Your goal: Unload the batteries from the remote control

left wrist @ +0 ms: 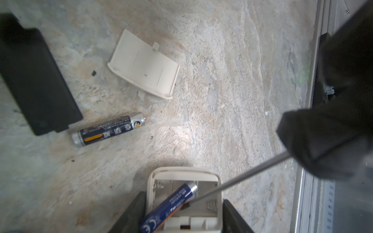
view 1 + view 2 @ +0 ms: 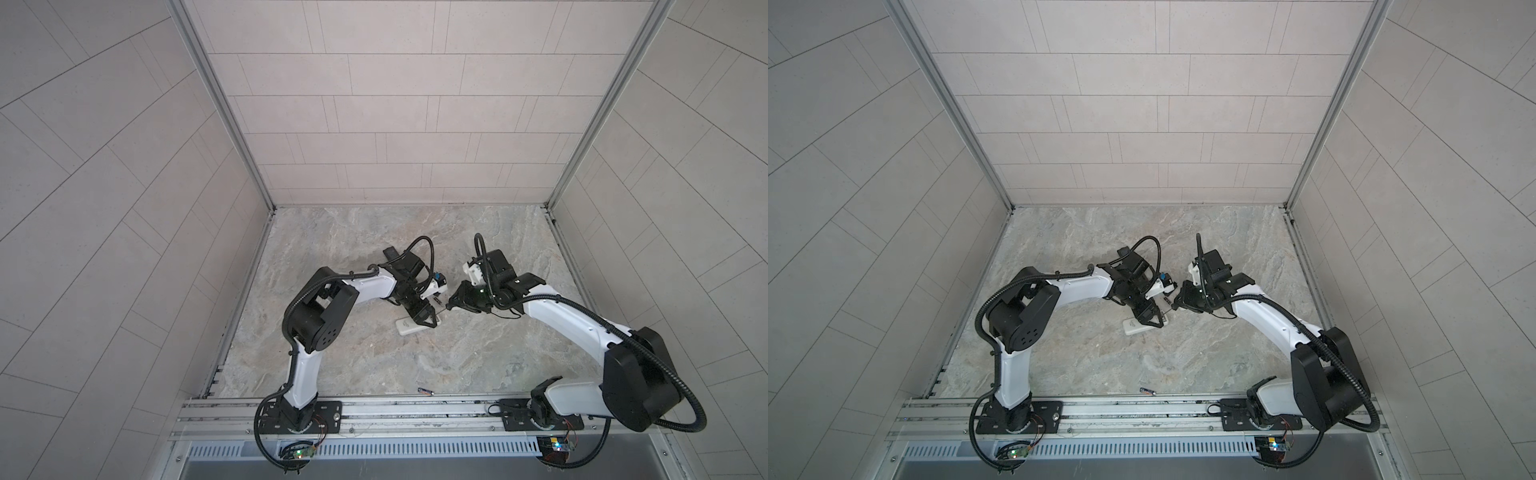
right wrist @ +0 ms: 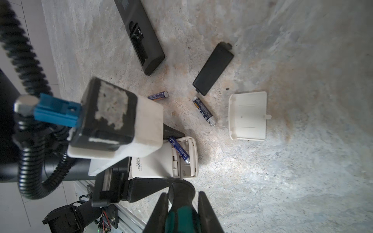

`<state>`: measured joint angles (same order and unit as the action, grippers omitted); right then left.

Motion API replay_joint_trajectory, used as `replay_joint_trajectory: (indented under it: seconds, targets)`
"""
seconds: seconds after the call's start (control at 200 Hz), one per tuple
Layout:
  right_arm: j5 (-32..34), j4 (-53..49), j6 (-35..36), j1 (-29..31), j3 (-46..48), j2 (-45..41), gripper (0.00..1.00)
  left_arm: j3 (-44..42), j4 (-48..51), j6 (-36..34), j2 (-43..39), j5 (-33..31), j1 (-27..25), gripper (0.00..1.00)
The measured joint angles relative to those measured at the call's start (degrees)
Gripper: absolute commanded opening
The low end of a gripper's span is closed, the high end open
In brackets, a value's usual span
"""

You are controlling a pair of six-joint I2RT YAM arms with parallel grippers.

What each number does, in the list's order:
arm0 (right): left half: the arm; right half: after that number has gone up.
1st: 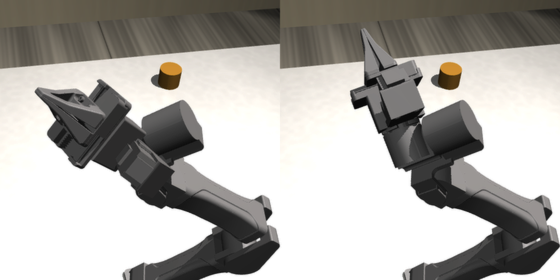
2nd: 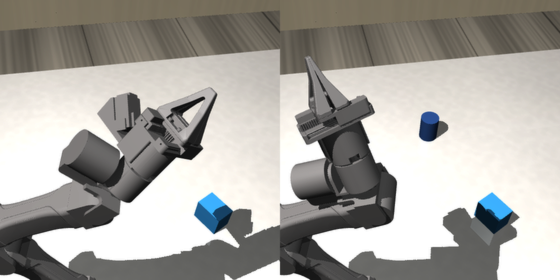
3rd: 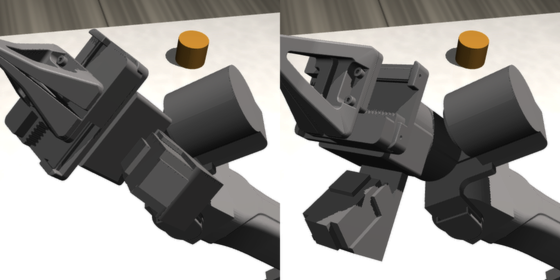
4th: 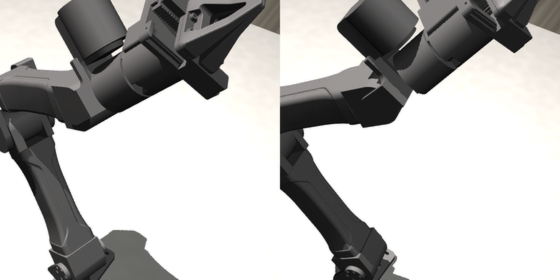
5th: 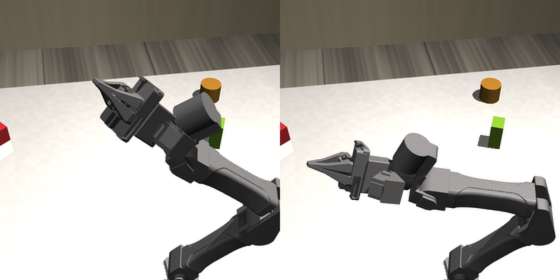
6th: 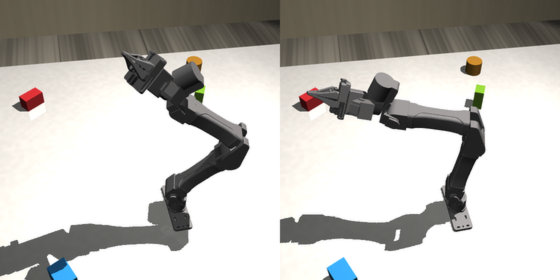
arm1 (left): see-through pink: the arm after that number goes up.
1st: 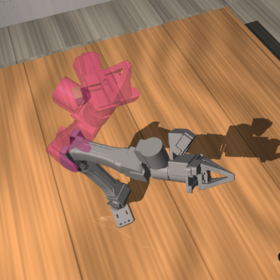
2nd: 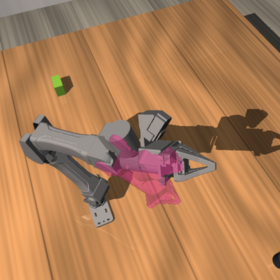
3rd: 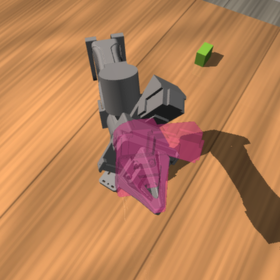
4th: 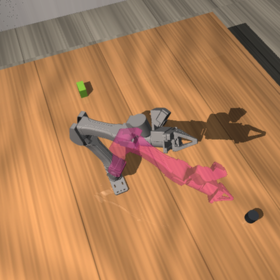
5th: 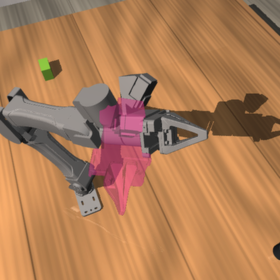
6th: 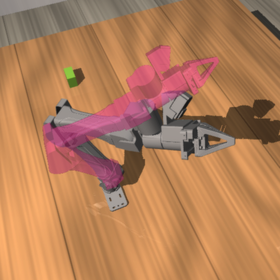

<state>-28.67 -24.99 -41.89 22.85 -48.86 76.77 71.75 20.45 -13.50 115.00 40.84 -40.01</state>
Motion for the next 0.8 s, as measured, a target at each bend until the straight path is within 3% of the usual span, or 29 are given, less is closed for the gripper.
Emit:
replay_joint_trajectory:
  seconds: [0.47, 0.801]
  targets:
    - [12.57, 5.68, 5.55, 8.92, 6.25, -7.45, 0.00, 0.35, 0.85, 0.59, 0.22, 0.70, 0.31, 0.40]
    - [17.46, 11.45, 6.99, 11.23, 10.82, -12.87, 0.00, 0.37, 0.87, 1.09, 0.37, 1.51, 0.57, 0.40]
